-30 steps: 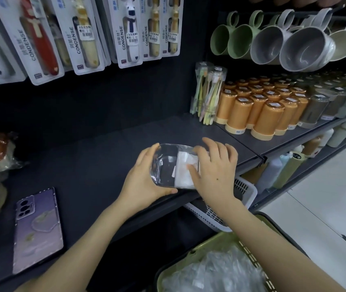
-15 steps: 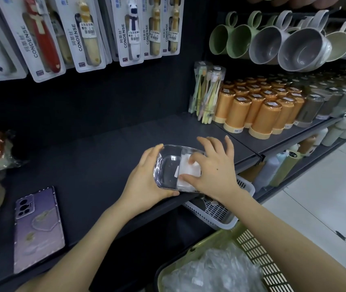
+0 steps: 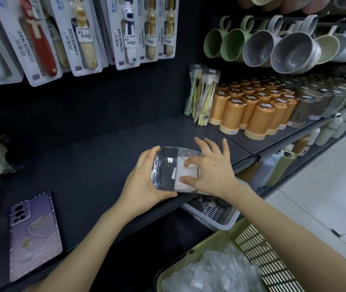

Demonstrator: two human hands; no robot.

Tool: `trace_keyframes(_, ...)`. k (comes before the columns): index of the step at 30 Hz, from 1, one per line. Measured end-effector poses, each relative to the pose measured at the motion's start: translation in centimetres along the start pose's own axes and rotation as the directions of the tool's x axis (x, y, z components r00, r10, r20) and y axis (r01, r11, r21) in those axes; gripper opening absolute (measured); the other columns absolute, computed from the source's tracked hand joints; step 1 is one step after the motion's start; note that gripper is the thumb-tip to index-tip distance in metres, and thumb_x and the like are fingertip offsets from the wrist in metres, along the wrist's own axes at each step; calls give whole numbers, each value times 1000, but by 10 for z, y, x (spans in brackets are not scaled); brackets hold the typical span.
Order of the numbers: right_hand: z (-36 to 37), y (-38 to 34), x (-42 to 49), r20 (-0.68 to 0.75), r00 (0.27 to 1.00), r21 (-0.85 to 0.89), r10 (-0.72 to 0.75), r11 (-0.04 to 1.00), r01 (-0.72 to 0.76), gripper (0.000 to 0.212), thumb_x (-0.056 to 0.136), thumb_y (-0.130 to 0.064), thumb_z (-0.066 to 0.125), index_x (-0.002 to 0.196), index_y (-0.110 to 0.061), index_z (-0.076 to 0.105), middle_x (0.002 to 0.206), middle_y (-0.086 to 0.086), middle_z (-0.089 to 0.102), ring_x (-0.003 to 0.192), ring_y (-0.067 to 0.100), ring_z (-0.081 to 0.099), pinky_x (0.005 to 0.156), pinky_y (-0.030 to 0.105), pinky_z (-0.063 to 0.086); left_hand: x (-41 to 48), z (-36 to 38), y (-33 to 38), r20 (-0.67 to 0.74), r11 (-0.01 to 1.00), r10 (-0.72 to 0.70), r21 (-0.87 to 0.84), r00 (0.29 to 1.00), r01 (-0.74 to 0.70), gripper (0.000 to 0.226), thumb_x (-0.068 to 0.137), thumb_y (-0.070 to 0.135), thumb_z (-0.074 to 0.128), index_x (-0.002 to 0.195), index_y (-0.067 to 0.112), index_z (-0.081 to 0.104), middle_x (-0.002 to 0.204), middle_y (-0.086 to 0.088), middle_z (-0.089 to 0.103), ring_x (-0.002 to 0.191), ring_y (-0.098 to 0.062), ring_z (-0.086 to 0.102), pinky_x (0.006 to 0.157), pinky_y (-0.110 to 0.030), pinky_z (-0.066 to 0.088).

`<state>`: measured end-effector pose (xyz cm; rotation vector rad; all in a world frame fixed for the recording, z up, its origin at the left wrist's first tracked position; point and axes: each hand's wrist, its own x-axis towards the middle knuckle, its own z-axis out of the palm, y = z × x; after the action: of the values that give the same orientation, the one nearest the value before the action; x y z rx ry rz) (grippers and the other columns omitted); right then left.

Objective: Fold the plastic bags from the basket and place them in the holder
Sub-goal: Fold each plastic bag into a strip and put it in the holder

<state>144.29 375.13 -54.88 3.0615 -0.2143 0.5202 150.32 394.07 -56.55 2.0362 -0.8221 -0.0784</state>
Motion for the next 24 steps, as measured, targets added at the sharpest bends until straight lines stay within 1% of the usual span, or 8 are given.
trace_keyframes(1,-3,3,0,-9,1000,23,-28,999,28,39,69,-58,71,99,-34,73,152,12,35,141,37,28,112,62,-2,0,0,0,6,1000,2,-5,1000,-2,117,53,31,94,148,29,25,136,26,28,120,-2,47,97,-27,45)
trace_keyframes(4,-9,12,0,-90,991,78,-103,991,110,43,57,-55,68,93,-33,74,138,14,52,129,41,46,107,69,17,1,1,0,15,1000,1,-8,1000,-1,118,54,32,93,149,30,23,136,28,27,121,0,45,97,-25,43)
trace_keyframes(6,-7,14,1,-107,981,72,-160,983,168,49,55,-56,68,97,-33,73,136,14,54,127,41,47,104,71,22,1,1,1,18,1000,0,-4,1000,0,118,55,34,92,149,30,22,136,28,26,121,0,43,96,-22,41)
trace_keyframes(9,-3,14,5,-96,980,44,-172,983,177,54,53,-60,70,100,-33,72,137,15,53,128,43,46,103,73,21,1,1,1,17,1000,5,-3,1000,-5,118,55,36,91,149,29,21,136,27,26,122,-1,43,97,-24,42)
trace_keyframes(12,4,9,5,-58,986,-14,-153,988,153,59,48,-63,79,99,-33,72,138,17,52,129,45,44,104,73,16,1,1,1,14,1000,4,9,1000,-4,118,55,36,92,149,29,21,140,23,28,125,-4,44,98,-27,44)
trace_keyframes(15,9,1,5,-60,995,-56,-84,995,81,62,43,-64,82,96,-34,73,137,19,52,128,46,45,104,73,17,2,1,1,6,1000,2,10,1000,-2,117,54,34,92,148,29,23,143,20,30,125,-7,47,98,-30,45)
trace_keyframes(19,16,-7,3,-91,996,-85,-4,996,-4,62,37,-58,86,92,-33,74,135,21,53,125,47,47,104,74,19,3,2,0,6,1000,3,-6,1000,-3,116,53,33,93,147,29,26,138,23,31,121,-7,49,99,-34,47)
trace_keyframes(24,17,-4,3,-63,998,-61,-27,998,23,58,47,-57,84,98,-31,74,141,21,48,128,47,45,106,71,14,4,2,-2,14,1000,-8,1,1000,7,119,53,35,93,149,29,23,144,19,30,125,-10,47,101,-38,46)
